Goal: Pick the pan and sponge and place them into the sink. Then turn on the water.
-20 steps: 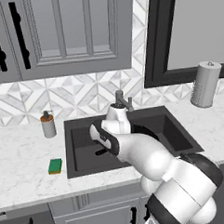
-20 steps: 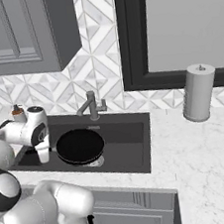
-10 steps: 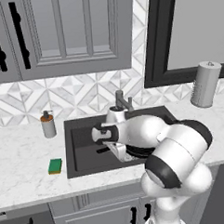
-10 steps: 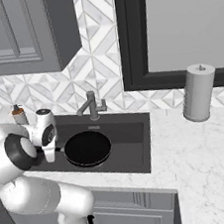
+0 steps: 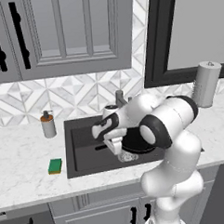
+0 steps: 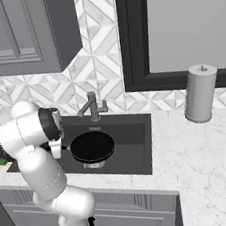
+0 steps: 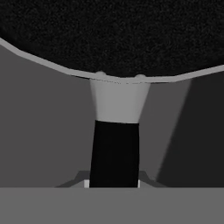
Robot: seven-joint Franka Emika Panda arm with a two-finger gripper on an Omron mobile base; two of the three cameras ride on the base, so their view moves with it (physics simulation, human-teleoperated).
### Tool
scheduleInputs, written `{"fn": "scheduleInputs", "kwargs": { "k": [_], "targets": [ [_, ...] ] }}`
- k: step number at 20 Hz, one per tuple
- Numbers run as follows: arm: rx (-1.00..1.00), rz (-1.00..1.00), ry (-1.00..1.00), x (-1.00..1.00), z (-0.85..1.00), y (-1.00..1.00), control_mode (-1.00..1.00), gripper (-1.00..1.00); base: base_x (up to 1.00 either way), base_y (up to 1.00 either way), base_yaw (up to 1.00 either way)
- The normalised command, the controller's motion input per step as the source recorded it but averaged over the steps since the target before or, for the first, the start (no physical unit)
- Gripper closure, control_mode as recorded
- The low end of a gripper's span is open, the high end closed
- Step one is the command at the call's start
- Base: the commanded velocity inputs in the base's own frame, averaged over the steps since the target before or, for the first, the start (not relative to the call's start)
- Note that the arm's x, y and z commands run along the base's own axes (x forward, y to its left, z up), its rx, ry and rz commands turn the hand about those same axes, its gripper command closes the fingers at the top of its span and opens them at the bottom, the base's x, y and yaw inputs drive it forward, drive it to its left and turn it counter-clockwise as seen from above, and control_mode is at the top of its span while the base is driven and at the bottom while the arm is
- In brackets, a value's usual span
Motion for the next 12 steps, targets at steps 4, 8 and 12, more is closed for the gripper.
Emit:
{"fn": "scheduleInputs", "kwargs": {
  "k": [4,8,12],
  "targets": [
    [0.0,-0.02,-0.01,0.47,-0.36,0.0,-1.0,1.0,0.0,0.0,0.0],
    [0.0,-0.02,-0.09,0.46,-0.46,0.04,-1.0,1.0,0.0,0.0,0.0],
    [0.0,0.0,-0.11,0.19,-0.71,0.15,-1.0,1.0,0.0,0.0,0.0]
  ]
}}
